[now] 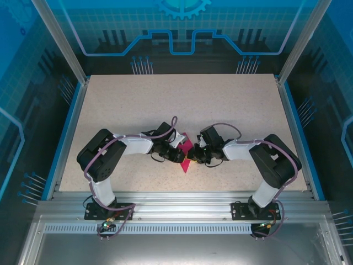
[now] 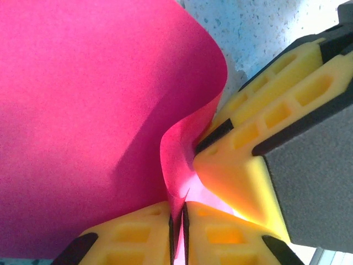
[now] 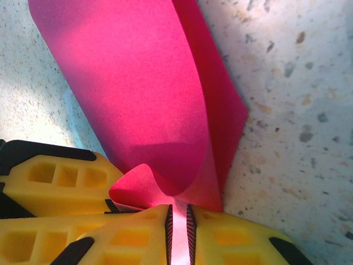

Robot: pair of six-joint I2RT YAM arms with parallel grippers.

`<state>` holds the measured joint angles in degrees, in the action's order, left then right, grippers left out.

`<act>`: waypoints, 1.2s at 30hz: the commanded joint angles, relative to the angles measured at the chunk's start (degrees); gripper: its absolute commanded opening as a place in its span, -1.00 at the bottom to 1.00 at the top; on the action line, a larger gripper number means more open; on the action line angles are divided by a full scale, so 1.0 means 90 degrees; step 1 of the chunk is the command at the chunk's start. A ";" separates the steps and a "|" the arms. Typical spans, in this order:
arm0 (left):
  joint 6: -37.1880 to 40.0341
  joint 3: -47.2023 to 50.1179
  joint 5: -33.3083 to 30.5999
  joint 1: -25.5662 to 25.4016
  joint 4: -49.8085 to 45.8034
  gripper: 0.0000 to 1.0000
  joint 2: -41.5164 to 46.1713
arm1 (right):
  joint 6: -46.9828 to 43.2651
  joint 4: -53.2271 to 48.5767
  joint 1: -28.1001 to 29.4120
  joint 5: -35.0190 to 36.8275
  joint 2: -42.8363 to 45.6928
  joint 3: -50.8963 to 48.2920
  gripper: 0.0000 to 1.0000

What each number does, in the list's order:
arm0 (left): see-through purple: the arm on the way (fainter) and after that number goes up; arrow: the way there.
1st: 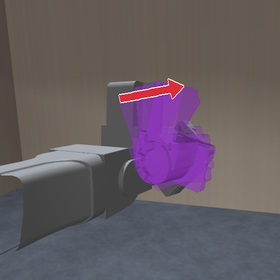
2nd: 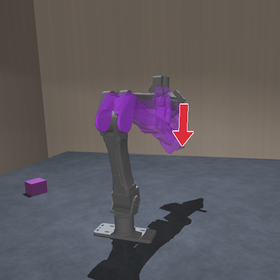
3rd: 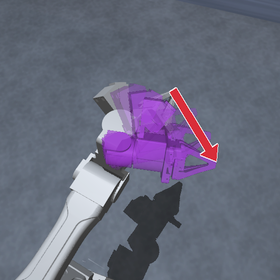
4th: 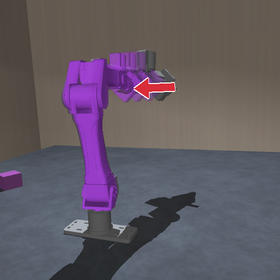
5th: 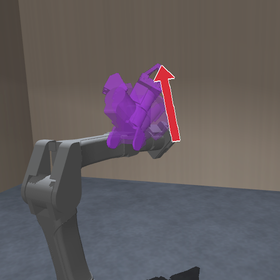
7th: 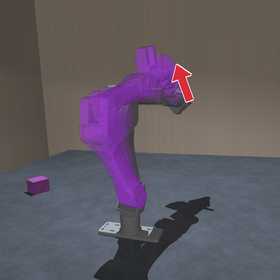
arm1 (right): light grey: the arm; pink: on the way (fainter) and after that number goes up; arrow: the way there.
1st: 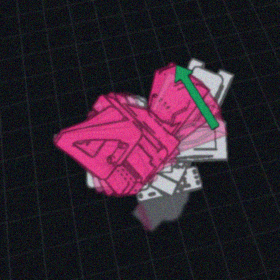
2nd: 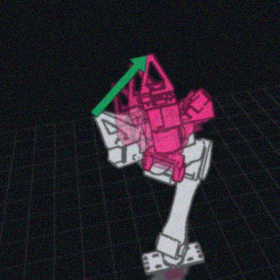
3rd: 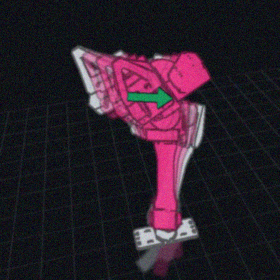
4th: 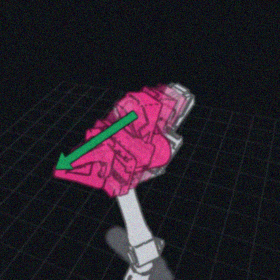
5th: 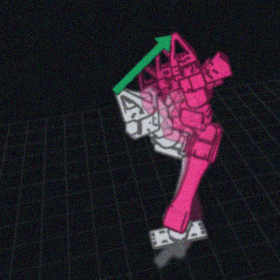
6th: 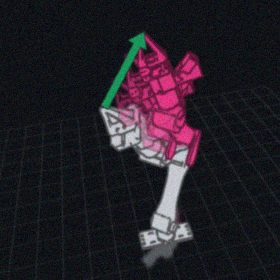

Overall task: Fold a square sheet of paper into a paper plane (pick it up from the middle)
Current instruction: Third fold the triangle at the center of the table.

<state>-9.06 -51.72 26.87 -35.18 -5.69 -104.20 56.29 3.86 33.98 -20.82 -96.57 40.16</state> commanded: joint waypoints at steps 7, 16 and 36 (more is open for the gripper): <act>-0.0015 -0.0073 0.0007 0.0022 -0.0227 -0.68 -0.0189 | -0.0254 -0.0293 -0.0264 -0.0191 0.0396 0.0290 -0.62; -0.0010 -0.0082 -0.0009 0.0014 -0.0265 -0.68 -0.0199 | -0.0325 0.0008 -0.0504 -0.0603 -0.0028 0.0445 -0.63; -0.0098 -0.0054 -0.0109 0.0014 -0.0367 -0.69 -0.0241 | -0.0737 -0.0428 -0.0775 -0.0575 0.0032 0.0759 -0.60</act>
<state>-9.10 -51.83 26.85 -35.18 -5.74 -104.31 51.37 1.39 28.99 -24.60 -99.33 45.71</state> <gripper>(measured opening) 0.155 0.198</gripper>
